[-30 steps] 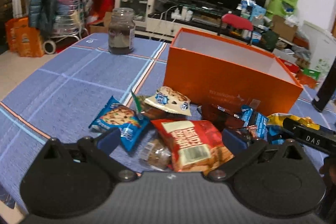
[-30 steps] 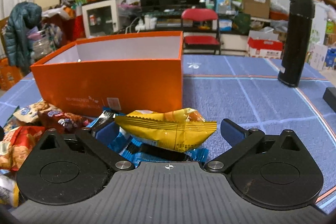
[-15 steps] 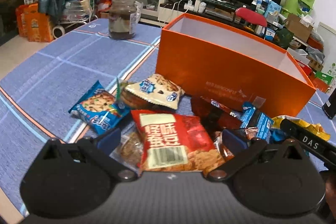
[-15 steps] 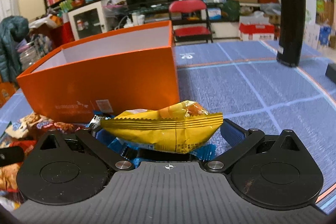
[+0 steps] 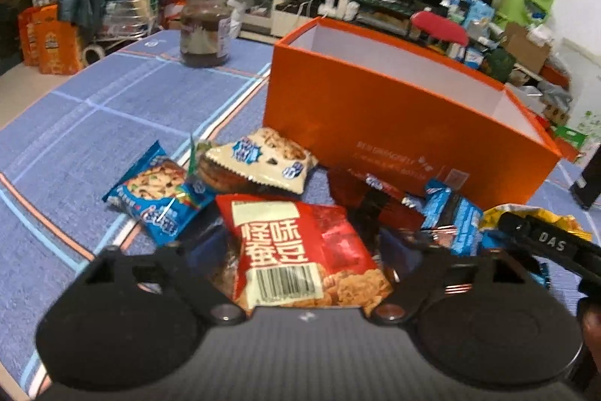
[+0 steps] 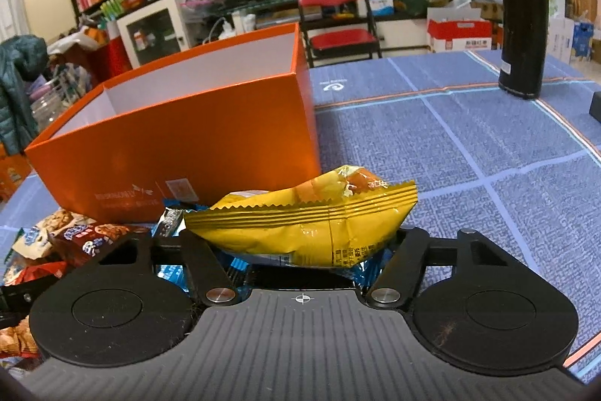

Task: Organize snacks
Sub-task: 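Grasp the red bean-snack bag with the left gripper while the right grasps the yellow chip bag, then carry both bags over the orange box and open both grippers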

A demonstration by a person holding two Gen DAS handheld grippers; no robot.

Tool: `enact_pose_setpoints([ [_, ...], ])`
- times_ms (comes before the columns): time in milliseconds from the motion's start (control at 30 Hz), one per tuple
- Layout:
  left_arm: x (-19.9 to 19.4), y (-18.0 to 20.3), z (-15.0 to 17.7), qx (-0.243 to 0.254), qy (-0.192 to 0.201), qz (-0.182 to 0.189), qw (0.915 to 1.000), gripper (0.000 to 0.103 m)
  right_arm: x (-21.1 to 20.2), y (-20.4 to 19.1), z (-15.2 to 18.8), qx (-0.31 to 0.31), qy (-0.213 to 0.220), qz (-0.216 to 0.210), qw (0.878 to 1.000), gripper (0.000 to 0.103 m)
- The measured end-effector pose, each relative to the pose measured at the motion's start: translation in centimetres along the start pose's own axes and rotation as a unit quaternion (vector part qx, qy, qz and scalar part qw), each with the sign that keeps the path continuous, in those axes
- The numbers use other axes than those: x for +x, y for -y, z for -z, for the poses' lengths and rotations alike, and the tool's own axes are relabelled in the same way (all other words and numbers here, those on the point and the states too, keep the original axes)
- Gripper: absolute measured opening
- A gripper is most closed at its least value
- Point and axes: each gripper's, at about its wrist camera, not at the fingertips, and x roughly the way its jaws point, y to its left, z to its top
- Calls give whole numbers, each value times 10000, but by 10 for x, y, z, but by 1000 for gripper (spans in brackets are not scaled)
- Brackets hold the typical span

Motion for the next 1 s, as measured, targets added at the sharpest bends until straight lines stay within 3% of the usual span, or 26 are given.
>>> enact_pose_setpoints([
  [233,-5,-8,-1,57,-78,196,9998,65,-1,1,0,-30,-41,-53,10000,48],
  [400,-2,-11,2,166,-73,67,9998,83,0,-1,0,-53,-57,-10,10000,49],
  [467,0,-14,2,100,-94,52,9999,83,1,-2,0,-69,-76,-6,9999,49],
  [600,-2,-10,-1,203,-47,122,9997,64,1,-2,-1,-65,-139,-59,9999,41],
  [700,-3,-12,-2,153,-89,210,9996,62,-2,-2,-3,-49,-155,-125,9998,33],
  [1000,-13,-19,-5,236,-79,311,9992,60,-16,-7,-5,-351,-15,-3,9994,31],
])
